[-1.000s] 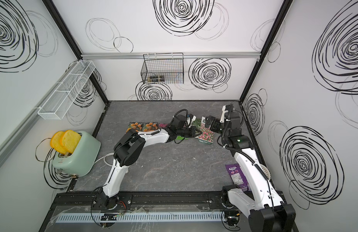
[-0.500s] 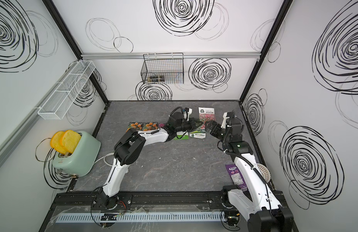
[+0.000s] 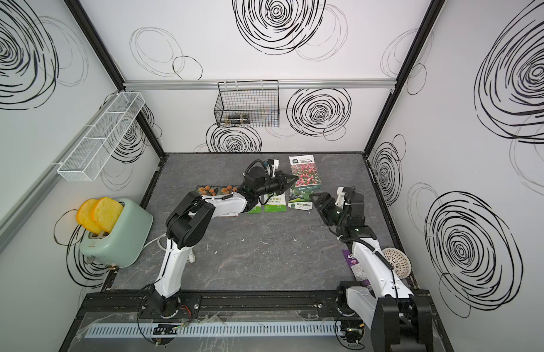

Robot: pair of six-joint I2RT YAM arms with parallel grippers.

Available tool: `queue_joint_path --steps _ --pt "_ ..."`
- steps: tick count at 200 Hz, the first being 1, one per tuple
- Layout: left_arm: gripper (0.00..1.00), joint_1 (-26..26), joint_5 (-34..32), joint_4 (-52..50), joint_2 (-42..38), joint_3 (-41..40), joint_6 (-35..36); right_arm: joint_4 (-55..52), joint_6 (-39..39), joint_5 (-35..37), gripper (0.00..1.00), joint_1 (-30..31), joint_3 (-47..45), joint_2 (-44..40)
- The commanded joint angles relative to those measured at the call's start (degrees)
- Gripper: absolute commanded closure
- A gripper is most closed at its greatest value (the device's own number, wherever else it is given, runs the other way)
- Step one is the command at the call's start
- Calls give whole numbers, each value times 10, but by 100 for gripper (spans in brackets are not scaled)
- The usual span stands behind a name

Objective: Arrange the seed packets in a row
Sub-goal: Pick up the seed packet from the center of the board.

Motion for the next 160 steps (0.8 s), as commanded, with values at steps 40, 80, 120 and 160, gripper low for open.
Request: queue_joint_path --steps 40,80,120,160 --pt "100 -9 49 66 -37 -22 -35 115 47 -59 26 -45 4 60" --pt "100 -18 61 67 -36 -26 -36 163 49 -67 38 -55 22 97" --pt "100 -19 77 62 -35 -30 -33 158 21 -92 58 -64 57 133" --pt "100 -15 92 42 -35 -31 -22 142 -30 -100 77 -74 76 135"
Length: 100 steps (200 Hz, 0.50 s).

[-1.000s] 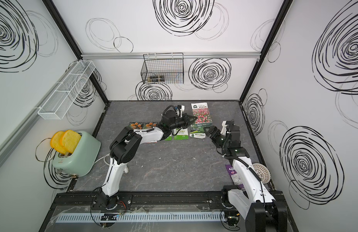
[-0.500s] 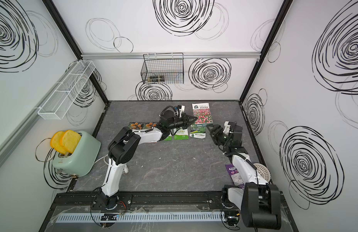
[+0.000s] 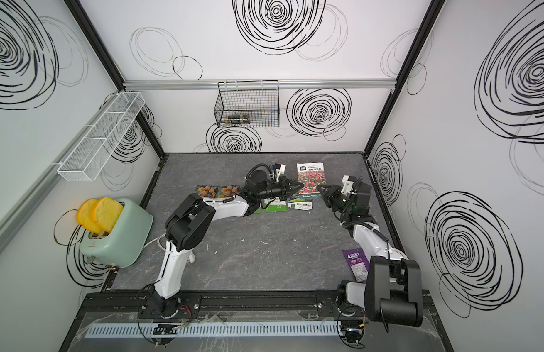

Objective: Arrange the seed packets in a row
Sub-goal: Pick up the seed packet from the center of the board.

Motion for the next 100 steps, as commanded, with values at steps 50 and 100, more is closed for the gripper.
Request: queue_joint_path --steps 50,100 --pt "100 22 42 -43 -31 1 44 -87 -142 -34 97 -11 95 21" --pt "100 26 46 -72 -29 14 70 -161 -226 -12 100 -8 121 41"
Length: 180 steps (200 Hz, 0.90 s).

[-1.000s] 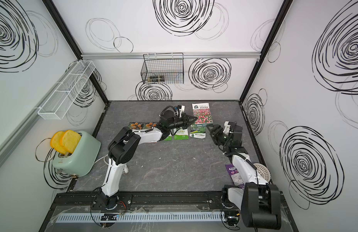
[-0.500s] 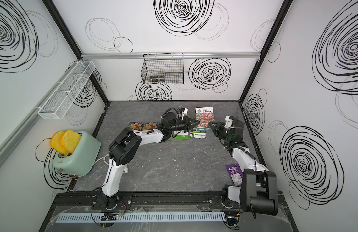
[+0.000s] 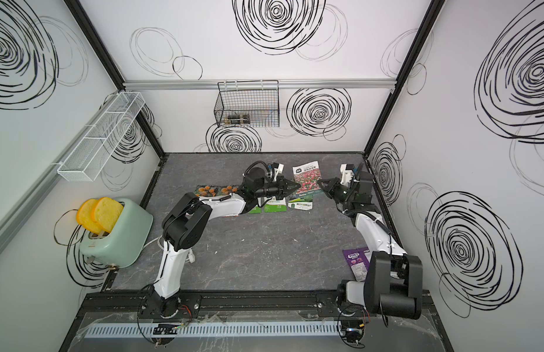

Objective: Arrange the seed packets in a row
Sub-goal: Pick up the seed packet from the center of the board, then place the seed packet at the center of the board.

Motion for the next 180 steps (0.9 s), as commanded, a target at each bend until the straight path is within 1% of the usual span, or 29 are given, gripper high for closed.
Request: queue_joint_path --steps 1,14,16,27,29,44,51,58,72,86,128,161,180 --pt "100 7 20 -15 -17 13 22 -47 -63 18 100 -2 22 10" --pt "100 7 18 -15 -17 14 24 -64 -83 29 100 0 29 15" --pt "98 7 19 -15 -17 14 24 -66 -86 31 100 0 31 16" --pt "65 8 15 -14 -20 9 26 -80 -101 43 100 1 37 20" --pt "60 8 14 -13 -21 8 26 -82 -102 46 100 1 38 20" --pt "44 15 2 -9 -34 -13 30 -95 -117 71 100 -1 46 18" --pt "31 19 -5 -13 -44 -26 34 -99 -122 83 100 -2 50 16" --pt "21 24 -12 -18 -55 -38 39 -102 -124 93 100 -4 54 15" --pt "11 33 -21 -27 -78 -67 52 -92 -124 94 100 -11 58 22" --pt "8 41 -22 -34 -101 -95 63 -94 -126 95 100 -17 66 39" --pt "7 56 -7 -41 -162 -180 99 -91 -151 134 100 -25 76 80" --pt "7 66 11 -57 -183 -206 126 -95 -161 153 100 -31 97 125" --pt "8 72 17 -62 -188 -206 135 -106 -162 159 100 -32 115 153"
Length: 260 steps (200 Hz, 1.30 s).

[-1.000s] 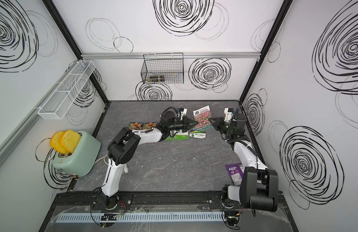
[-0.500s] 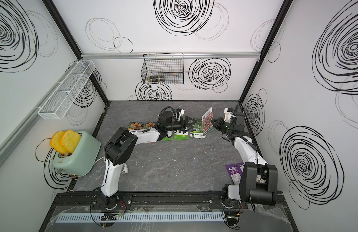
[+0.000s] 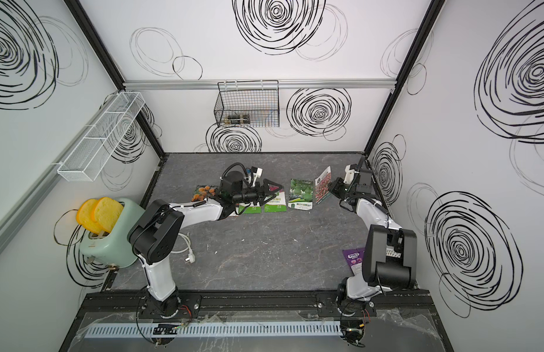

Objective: Arrange the seed packets in a row
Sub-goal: Place the seed packet at the center of the board.

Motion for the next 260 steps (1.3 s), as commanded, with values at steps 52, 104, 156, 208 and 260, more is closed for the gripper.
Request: queue_joint_path --steps 52,104,156,208,260 --pt "8 24 32 -3 -17 8 39 -106 -46 71 100 -2 94 99" --pt "9 26 31 -1 -15 0 48 -183 -71 141 100 1 130 130" --pt "9 24 29 5 -18 -13 50 -216 -83 200 100 2 131 149" --pt "9 24 22 -4 -23 -17 60 -239 -69 232 100 7 148 179" --pt "9 24 17 -7 -21 -17 67 -261 -48 244 100 16 185 216"
